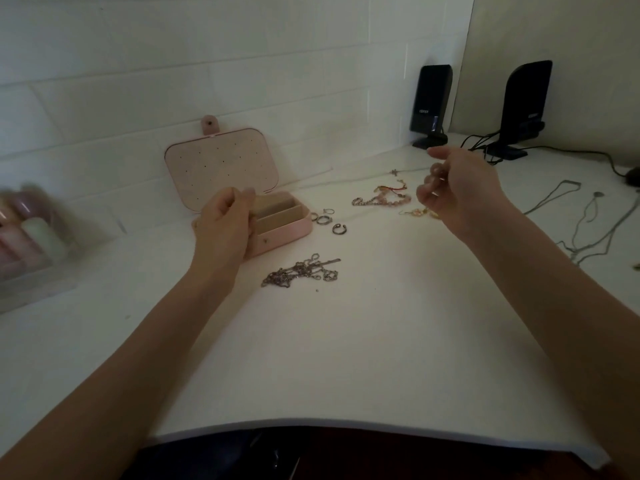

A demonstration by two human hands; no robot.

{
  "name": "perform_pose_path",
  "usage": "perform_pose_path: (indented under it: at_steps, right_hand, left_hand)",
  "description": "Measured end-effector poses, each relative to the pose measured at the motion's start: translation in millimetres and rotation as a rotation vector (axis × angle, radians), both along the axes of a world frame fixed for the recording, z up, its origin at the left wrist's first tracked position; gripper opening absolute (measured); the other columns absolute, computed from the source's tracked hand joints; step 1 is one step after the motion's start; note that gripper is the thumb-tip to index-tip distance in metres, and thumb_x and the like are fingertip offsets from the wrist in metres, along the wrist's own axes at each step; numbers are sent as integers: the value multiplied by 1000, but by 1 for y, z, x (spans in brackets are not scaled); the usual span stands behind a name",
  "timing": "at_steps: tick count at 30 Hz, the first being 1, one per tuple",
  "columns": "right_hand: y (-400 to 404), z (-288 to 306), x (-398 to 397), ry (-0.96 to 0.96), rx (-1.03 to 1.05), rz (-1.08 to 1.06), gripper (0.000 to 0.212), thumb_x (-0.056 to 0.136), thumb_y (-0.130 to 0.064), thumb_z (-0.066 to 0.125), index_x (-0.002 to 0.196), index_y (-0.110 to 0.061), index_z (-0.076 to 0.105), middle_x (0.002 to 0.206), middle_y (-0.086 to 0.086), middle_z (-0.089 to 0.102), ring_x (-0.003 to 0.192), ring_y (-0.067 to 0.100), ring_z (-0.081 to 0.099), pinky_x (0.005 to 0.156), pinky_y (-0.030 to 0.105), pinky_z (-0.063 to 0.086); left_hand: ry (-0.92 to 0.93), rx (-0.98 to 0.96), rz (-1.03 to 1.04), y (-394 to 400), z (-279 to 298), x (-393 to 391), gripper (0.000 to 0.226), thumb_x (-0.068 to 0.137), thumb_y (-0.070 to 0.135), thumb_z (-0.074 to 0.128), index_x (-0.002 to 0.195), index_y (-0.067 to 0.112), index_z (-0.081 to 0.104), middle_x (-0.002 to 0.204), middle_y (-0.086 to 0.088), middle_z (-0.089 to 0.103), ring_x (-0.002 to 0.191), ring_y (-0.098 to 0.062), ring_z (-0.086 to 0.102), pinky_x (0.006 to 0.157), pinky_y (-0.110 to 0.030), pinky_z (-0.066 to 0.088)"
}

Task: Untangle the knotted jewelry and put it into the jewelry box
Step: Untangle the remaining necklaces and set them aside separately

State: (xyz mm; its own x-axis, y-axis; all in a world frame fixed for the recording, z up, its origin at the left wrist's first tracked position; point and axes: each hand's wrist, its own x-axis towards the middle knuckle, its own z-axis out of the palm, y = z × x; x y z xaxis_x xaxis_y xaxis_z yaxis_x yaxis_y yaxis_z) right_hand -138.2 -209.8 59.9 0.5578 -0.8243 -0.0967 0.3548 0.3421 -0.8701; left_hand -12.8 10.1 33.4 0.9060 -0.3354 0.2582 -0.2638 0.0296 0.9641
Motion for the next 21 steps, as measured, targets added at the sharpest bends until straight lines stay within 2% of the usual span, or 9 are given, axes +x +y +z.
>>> perform_pose_path:
  at_steps: [3, 7, 10, 12, 14, 17, 19, 21]
  right_hand:
    - [0, -3, 0, 70, -61, 34, 30, 90, 3, 34, 92, -8, 61, 65, 1, 38, 55, 10, 37, 45, 19, 39]
    - [1, -3, -3, 43, -72, 89, 27, 91, 3, 35, 90, -6, 61, 67, 3, 42, 57, 13, 41, 49, 21, 43]
    - [3, -1, -3, 47, -152, 163, 25, 92, 1, 37, 91, -6, 61, 68, 4, 45, 56, 13, 46, 50, 23, 45]
    - [5, -1, -3, 123, -276, 210, 26, 92, 1, 37, 90, -7, 62, 70, 4, 48, 56, 13, 50, 50, 23, 45]
    - [5, -5, -2, 262, -454, 224, 30, 90, 2, 37, 86, -9, 64, 69, 4, 50, 55, 12, 49, 50, 23, 42]
    - [2, -11, -1, 484, -751, 214, 39, 89, 2, 32, 78, -12, 67, 59, 2, 46, 50, 12, 39, 49, 24, 34]
    - [3, -13, -1, 562, -863, 237, 44, 91, 0, 29, 77, -13, 69, 56, -3, 45, 50, 13, 34, 48, 24, 29]
    - [5, -13, -1, 631, -943, 282, 44, 94, -3, 30, 81, -15, 71, 57, -11, 44, 48, 8, 36, 47, 19, 29]
  left_hand:
    - [-20, 7, -9, 0, -1, 2, 41, 98, 21, 49, 61, 20, 30, 44, 10, 33, 39, -7, 28, 37, -17, 25]
    - [-72, 53, -62, -3, 0, -4, 40, 97, 19, 51, 61, 19, 35, 42, 15, 35, 38, -1, 30, 42, -19, 27]
    - [-202, 138, -118, -6, -2, -18, 28, 93, 13, 57, 67, 10, 47, 39, 20, 46, 38, 6, 42, 43, -6, 31]
    - [-272, 173, -173, -8, -5, -23, 25, 94, 10, 56, 73, -1, 48, 40, 21, 49, 39, 9, 44, 44, -3, 31]
    - [-265, 162, -167, -8, -6, -23, 27, 94, 14, 56, 73, -2, 49, 39, 19, 48, 37, 5, 42, 42, -4, 28]
    - [-262, 116, -47, -7, -5, -16, 26, 94, 21, 57, 71, 8, 54, 47, 14, 48, 44, 2, 40, 45, -7, 29]
    - [-297, 89, 19, -5, -6, -9, 28, 94, 23, 56, 69, 12, 54, 55, 8, 47, 49, 1, 39, 50, -10, 31]
    - [-293, 52, 24, -3, -8, -1, 32, 95, 24, 56, 65, 16, 51, 50, 12, 44, 47, 0, 38, 51, -18, 32]
